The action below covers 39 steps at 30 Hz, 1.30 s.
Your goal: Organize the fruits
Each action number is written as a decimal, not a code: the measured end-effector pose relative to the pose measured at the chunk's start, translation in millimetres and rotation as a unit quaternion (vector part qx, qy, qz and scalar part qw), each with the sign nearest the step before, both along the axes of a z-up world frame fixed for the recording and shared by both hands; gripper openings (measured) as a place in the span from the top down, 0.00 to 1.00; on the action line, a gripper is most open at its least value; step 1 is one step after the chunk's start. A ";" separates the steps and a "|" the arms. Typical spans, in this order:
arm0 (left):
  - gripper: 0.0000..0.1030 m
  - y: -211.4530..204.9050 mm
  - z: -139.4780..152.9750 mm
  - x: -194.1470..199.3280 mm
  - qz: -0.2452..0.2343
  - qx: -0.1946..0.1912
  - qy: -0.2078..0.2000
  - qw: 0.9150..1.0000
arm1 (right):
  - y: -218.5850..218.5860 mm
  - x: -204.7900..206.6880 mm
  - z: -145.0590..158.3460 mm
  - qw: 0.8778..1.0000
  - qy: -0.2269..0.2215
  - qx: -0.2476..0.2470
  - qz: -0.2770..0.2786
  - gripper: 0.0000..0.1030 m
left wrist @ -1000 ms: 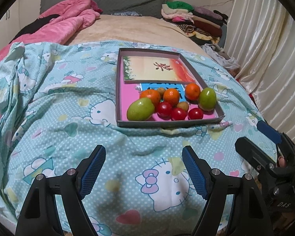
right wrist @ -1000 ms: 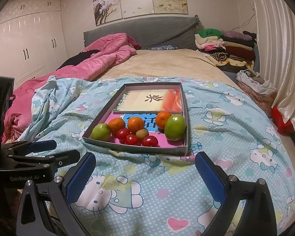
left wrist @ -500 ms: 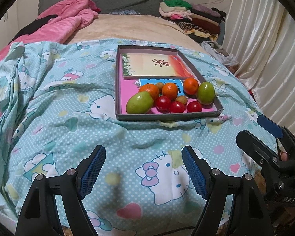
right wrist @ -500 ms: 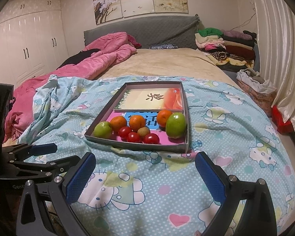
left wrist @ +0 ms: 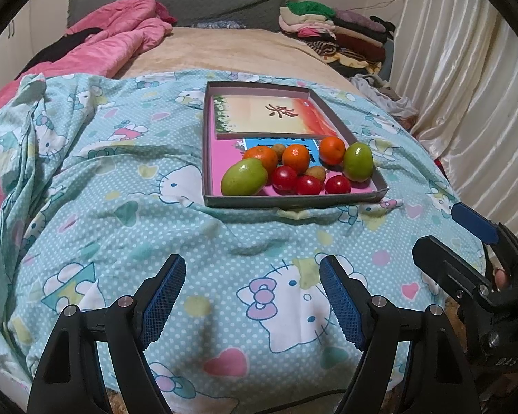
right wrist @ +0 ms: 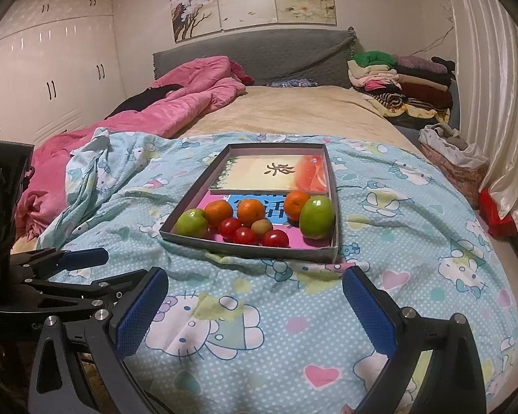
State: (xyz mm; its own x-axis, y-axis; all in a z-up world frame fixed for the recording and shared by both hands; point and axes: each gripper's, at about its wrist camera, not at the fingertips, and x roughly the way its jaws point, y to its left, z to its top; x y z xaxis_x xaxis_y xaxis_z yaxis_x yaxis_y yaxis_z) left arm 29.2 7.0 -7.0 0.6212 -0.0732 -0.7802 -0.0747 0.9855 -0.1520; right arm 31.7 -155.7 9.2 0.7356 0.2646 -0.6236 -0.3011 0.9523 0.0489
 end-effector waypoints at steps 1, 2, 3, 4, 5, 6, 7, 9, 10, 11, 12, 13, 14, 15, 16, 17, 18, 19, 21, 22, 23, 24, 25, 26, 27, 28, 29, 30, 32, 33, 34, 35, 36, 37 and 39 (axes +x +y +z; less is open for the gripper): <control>0.21 -0.1 0.3 -0.3 0.001 0.000 -0.001 1.000 | 0.2 -0.3 0.0 1.000 0.000 -0.001 0.000 0.01; 0.21 0.3 0.8 -0.7 0.001 0.000 -0.002 1.000 | 0.5 -0.4 0.2 1.000 -0.001 -0.001 0.000 0.01; 0.21 0.6 1.1 -1.0 0.002 0.000 -0.002 1.000 | 0.5 -0.3 0.0 1.000 0.000 -0.001 0.000 0.01; 0.21 1.1 1.4 -1.0 0.003 -0.001 -0.002 1.000 | 0.3 -0.5 0.1 1.000 0.000 -0.001 -0.001 0.01; 0.21 1.4 1.5 -1.4 0.003 -0.002 -0.002 1.000 | 0.2 -1.0 0.2 1.000 0.000 0.001 -0.001 0.01; 0.21 1.7 1.6 -1.7 0.004 -0.002 -0.002 1.000 | 0.2 -1.2 0.1 1.000 0.000 0.001 -0.002 0.01; 0.21 1.7 1.7 -2.0 0.004 -0.002 -0.002 1.000 | -0.2 -1.7 0.1 1.000 0.001 0.001 -0.004 0.01; 0.21 1.3 2.0 -2.6 0.003 -0.002 -0.002 1.000 | -1.0 -2.9 0.2 1.000 0.000 0.003 -0.005 0.01; 0.21 1.4 2.2 -2.5 0.003 -0.002 -0.002 1.000 | -1.1 -3.1 0.2 1.000 -0.001 0.003 -0.005 0.01; 0.21 1.5 2.1 -2.6 0.003 -0.002 -0.002 1.000 | -1.5 -3.2 -0.1 1.000 -0.002 0.003 -0.005 0.01; 0.21 1.5 2.2 -2.9 0.003 -0.002 -0.003 1.000 | -1.4 -3.5 -0.4 1.000 -0.001 0.003 -0.004 0.01; 0.21 1.4 2.0 -2.7 0.003 -0.003 -0.002 1.000 | -1.0 -3.7 -0.9 1.000 -0.001 0.002 -0.004 0.01; 0.21 1.4 1.9 -2.9 0.002 -0.003 -0.001 1.000 | -1.0 -3.7 -0.8 1.000 0.000 0.001 -0.005 0.01; 0.21 1.5 2.0 -2.8 0.003 -0.004 -0.001 1.000 | -1.5 -3.6 -1.0 1.000 0.000 0.001 -0.005 0.01; 0.21 1.6 2.3 -2.8 0.003 -0.004 -0.001 1.000 | -1.6 -4.2 -1.0 1.000 0.001 0.000 -0.005 0.01; 0.21 1.7 2.4 -2.7 0.003 -0.004 -0.001 1.000 | -1.3 -3.4 -1.3 1.000 0.001 0.001 -0.004 0.01; 0.21 1.7 2.6 -2.8 0.003 -0.004 -0.001 1.000 | -1.2 -3.5 -1.4 1.000 0.001 0.001 -0.004 0.01; 0.21 1.7 2.3 -2.7 0.003 -0.004 -0.001 1.000 | -1.1 -3.7 -1.6 1.000 0.001 0.001 -0.005 0.01; 0.21 1.7 2.5 -2.9 0.003 -0.004 -0.001 1.000 | -1.1 -3.5 -1.4 1.000 0.000 0.001 -0.004 0.01; 0.21 1.6 2.3 -2.7 0.003 -0.004 -0.001 1.000 | -1.2 -3.7 -1.4 1.000 0.000 0.001 -0.005 0.01; 0.21 1.8 2.7 -2.9 0.003 -0.003 -0.001 1.000 | -1.3 -4.1 -1.5 1.000 0.000 0.001 -0.005 0.01; 0.21 1.8 2.6 -2.9 0.003 -0.004 -0.002 1.000 | -1.1 -3.5 -1.3 1.000 0.000 0.002 -0.004 0.01; 0.21 1.8 2.3 -2.5 0.003 -0.004 -0.002 1.000 | -1.2 -3.9 -1.5 1.000 0.000 0.002 -0.003 0.01; 0.21 1.8 2.3 -2.6 0.003 -0.004 -0.001 1.000 | -1.1 -3.0 -1.4 1.000 0.000 0.002 -0.003 0.01; 0.21 2.1 2.6 -2.8 0.004 -0.004 -0.002 1.000 | -1.0 -3.2 -1.5 1.000 -0.001 0.003 -0.003 0.01; 0.21 1.9 2.5 -2.8 0.004 -0.004 -0.002 1.000 | -0.7 -3.1 -1.8 1.000 -0.001 0.003 -0.003 0.01; 0.21 2.1 2.6 -2.9 0.004 -0.004 -0.002 1.000 | -0.4 -2.7 -2.0 1.000 0.000 0.002 -0.002 0.01; 0.21 2.2 2.9 -3.0 0.004 -0.004 -0.003 1.000 | -0.6 -2.8 -1.7 1.000 0.000 0.002 -0.003 0.01; 0.21 2.2 2.9 -2.7 0.004 -0.004 -0.003 1.000 | -0.6 -3.2 -1.5 1.000 -0.001 0.002 -0.003 0.01; 0.21 2.2 3.1 -2.8 0.004 -0.004 -0.003 1.000 | -0.5 -3.0 -1.7 1.000 -0.001 0.003 -0.003 0.01; 0.21 2.3 2.9 -2.7 0.004 -0.004 -0.003 1.000 | -0.3 -3.1 -1.9 1.000 -0.001 0.002 -0.003 0.01; 0.21 2.2 2.9 -2.7 0.004 -0.004 -0.003 1.000 | -0.5 -2.8 -1.6 1.000 -0.001 0.002 -0.003 0.01; 0.21 2.3 3.1 -2.8 0.004 -0.004 -0.003 1.000 | -0.5 -2.8 -1.6 1.000 -0.001 0.002 -0.003 0.01; 0.21 2.3 3.0 -2.8 0.004 -0.004 -0.003 1.000 | -0.5 -2.9 -1.6 1.000 -0.001 0.002 -0.002 0.01; 0.21 2.4 3.1 -2.8 0.004 -0.004 -0.003 1.000 | -0.1 -2.7 -1.7 1.000 -0.001 0.003 -0.002 0.01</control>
